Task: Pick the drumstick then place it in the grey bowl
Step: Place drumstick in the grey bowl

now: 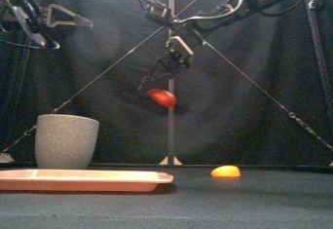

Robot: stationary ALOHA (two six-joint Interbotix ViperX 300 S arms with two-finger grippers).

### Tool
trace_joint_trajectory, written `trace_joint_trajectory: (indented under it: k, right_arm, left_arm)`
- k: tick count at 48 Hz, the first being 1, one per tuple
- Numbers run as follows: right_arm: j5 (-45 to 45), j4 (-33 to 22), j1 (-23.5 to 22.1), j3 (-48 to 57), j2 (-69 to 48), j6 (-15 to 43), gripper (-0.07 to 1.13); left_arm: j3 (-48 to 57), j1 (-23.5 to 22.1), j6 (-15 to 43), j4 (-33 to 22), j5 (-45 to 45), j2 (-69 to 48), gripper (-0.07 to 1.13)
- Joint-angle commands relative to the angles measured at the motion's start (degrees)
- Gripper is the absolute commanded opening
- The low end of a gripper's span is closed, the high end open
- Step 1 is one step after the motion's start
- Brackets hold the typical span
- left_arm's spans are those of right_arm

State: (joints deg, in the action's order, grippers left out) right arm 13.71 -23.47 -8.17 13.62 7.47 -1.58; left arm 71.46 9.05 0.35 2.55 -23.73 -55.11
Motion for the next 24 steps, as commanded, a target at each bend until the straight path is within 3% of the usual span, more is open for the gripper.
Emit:
trace_joint_trajectory:
  k: [1,24]
  right_arm:
    - [-3.34,-0.53,-0.88,-8.09,3.96,0.18,0.52]
    - [-15.12,4.75,-2.46,-24.61,18.19,0.79,0.52]
  left_arm:
    - [-1.67,0.35,0.09,0.7,-0.88,-0.09,0.02]
    - [-1.32,0.35,0.09,2.72,-1.93,-0.26,0.02]
